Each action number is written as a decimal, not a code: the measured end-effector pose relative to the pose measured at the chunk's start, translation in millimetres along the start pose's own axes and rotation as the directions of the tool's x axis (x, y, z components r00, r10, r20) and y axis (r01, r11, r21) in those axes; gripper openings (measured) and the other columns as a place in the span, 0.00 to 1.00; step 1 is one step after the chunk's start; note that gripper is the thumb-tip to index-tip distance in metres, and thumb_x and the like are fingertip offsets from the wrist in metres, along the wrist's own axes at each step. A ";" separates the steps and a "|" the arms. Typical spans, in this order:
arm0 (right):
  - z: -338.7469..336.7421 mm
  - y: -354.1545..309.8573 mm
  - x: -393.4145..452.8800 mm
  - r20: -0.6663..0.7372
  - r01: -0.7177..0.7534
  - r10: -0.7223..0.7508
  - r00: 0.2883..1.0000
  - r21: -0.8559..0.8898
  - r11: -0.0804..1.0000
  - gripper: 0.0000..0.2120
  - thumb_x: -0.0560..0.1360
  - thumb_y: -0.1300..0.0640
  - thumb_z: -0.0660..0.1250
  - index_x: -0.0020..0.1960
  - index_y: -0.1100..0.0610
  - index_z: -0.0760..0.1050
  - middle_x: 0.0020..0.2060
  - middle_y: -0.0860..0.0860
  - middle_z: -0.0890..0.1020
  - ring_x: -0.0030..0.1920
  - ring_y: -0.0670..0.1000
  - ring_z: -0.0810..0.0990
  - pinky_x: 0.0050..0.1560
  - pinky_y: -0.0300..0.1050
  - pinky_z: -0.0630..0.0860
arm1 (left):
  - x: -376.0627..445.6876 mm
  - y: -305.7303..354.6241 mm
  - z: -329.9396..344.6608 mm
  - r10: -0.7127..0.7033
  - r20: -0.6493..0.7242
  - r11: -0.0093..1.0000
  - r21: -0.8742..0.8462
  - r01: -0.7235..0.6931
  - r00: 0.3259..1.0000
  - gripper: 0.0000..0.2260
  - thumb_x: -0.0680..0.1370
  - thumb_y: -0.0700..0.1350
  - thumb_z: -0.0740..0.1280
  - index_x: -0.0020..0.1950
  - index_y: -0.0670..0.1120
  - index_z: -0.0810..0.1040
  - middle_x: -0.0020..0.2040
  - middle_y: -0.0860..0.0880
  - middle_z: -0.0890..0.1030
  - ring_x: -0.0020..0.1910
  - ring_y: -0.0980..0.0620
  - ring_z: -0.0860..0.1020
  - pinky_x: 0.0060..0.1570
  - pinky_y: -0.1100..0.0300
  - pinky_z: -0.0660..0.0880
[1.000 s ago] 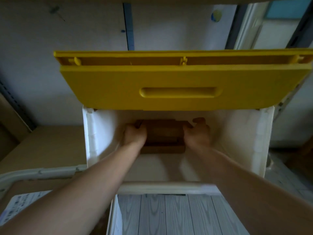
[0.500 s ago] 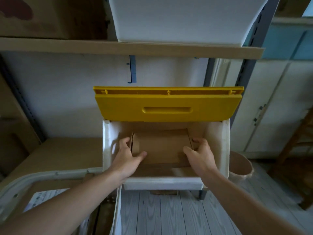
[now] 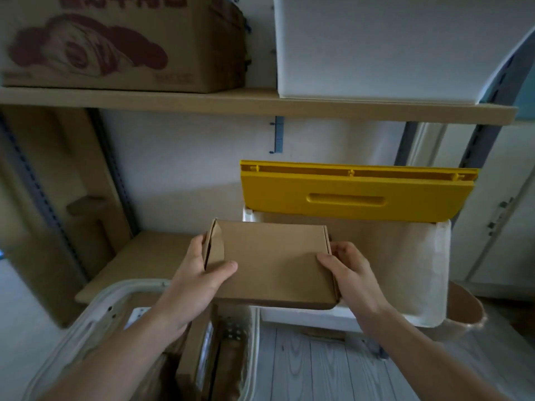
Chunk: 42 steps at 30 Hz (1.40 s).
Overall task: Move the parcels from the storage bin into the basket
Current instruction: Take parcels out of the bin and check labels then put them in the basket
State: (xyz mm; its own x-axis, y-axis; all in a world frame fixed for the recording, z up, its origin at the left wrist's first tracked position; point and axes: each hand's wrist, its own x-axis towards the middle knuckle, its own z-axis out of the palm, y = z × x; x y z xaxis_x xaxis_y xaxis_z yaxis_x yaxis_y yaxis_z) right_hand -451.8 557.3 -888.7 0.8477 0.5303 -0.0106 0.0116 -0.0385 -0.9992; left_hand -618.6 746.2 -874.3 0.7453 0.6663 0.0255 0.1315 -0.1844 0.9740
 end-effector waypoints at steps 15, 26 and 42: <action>128.1 -2.4 21.6 0.249 0.092 -0.089 0.964 -0.001 0.996 0.12 0.79 0.52 0.69 0.60 0.51 0.73 0.51 0.52 0.83 0.46 0.49 0.85 0.39 0.40 0.81 | -2.3 -33.7 -102.4 -0.163 -0.394 0.977 -0.195 0.091 0.905 0.12 0.84 0.47 0.62 0.68 0.53 0.69 0.53 0.51 0.78 0.49 0.53 0.77 0.40 0.57 0.70; 172.2 6.1 37.7 0.334 0.169 -0.130 0.934 -0.090 0.981 0.11 0.81 0.46 0.63 0.56 0.48 0.81 0.45 0.41 0.86 0.49 0.44 0.84 0.47 0.41 0.80 | 1.0 -52.6 -143.5 -0.170 -0.507 0.972 -0.230 0.058 0.845 0.14 0.83 0.43 0.63 0.63 0.60 0.75 0.53 0.51 0.82 0.53 0.45 0.78 0.47 0.48 0.75; 177.9 -2.3 39.1 0.383 0.221 -0.196 0.903 -0.022 0.975 0.11 0.85 0.54 0.56 0.55 0.43 0.77 0.27 0.34 0.78 0.31 0.35 0.78 0.31 0.31 0.74 | -8.3 -65.1 -160.6 -0.003 -0.560 0.991 -0.114 -0.073 0.828 0.07 0.82 0.45 0.65 0.56 0.52 0.81 0.35 0.58 0.83 0.37 0.58 0.78 0.39 0.59 0.73</action>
State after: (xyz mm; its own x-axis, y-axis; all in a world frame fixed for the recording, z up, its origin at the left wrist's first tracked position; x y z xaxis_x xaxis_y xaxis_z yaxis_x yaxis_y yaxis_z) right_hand -512.9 728.8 -893.7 0.5603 0.8104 0.1712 0.2101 0.0608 -0.9758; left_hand -738.3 868.7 -901.8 0.2508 0.9572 0.1445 0.0013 -0.1496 0.9887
